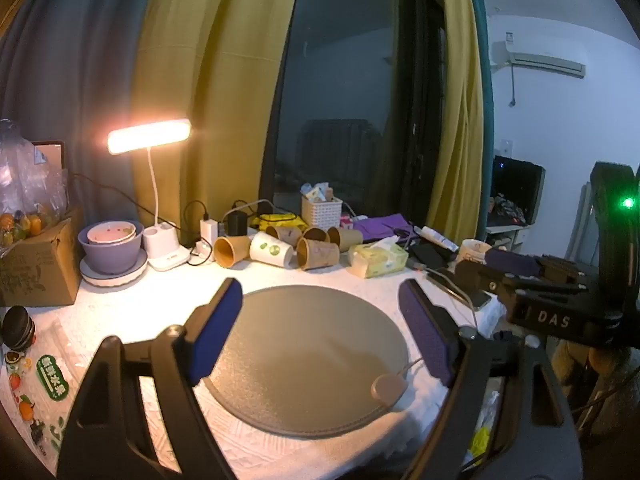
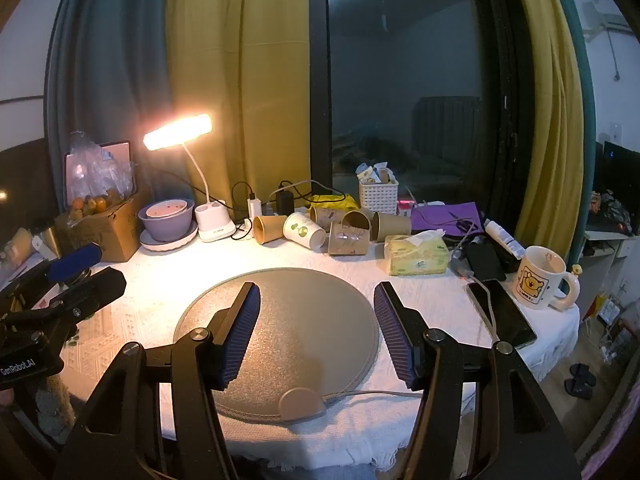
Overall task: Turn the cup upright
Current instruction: 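Move the left tool toward the tipped-over paper cups beyond the mat, then close the left gripper around the pink-printed paper cup lying on its side, then lift the pink-printed cup with the left gripper and carry it over the mat, then rotate the left gripper to turn the cup opening upward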
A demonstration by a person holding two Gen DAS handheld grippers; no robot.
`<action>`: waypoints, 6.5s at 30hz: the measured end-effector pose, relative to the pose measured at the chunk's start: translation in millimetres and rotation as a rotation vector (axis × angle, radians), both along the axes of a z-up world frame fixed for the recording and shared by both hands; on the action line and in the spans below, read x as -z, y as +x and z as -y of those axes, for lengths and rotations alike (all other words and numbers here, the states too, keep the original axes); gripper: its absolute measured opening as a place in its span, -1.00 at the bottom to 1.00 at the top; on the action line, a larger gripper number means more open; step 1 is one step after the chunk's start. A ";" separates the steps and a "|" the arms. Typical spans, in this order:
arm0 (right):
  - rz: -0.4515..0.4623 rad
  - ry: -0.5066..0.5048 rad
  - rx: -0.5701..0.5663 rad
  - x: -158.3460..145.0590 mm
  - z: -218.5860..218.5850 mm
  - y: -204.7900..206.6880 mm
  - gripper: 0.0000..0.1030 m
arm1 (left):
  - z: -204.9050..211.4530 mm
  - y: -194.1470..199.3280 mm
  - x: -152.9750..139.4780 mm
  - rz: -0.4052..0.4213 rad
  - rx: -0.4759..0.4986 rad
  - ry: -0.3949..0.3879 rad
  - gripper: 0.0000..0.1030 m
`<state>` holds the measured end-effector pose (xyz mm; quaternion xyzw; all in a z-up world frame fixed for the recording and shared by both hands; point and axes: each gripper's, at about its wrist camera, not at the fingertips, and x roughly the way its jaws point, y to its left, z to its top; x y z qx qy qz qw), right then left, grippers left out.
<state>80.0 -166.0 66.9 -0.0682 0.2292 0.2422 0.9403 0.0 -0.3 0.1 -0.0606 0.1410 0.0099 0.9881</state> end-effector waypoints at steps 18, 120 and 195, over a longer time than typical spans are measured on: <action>-0.064 -0.038 0.019 20.4 -10.4 59.0 0.21 | -3.8 84.8 8.7 -0.116 0.107 0.170 0.59; -0.426 0.038 0.013 141.0 13.5 131.5 0.38 | 68.7 203.6 115.8 -0.530 0.821 0.543 0.33; -0.505 -0.654 -0.576 144.1 -199.1 96.3 0.37 | -122.5 84.8 120.6 -0.307 0.217 -0.255 0.79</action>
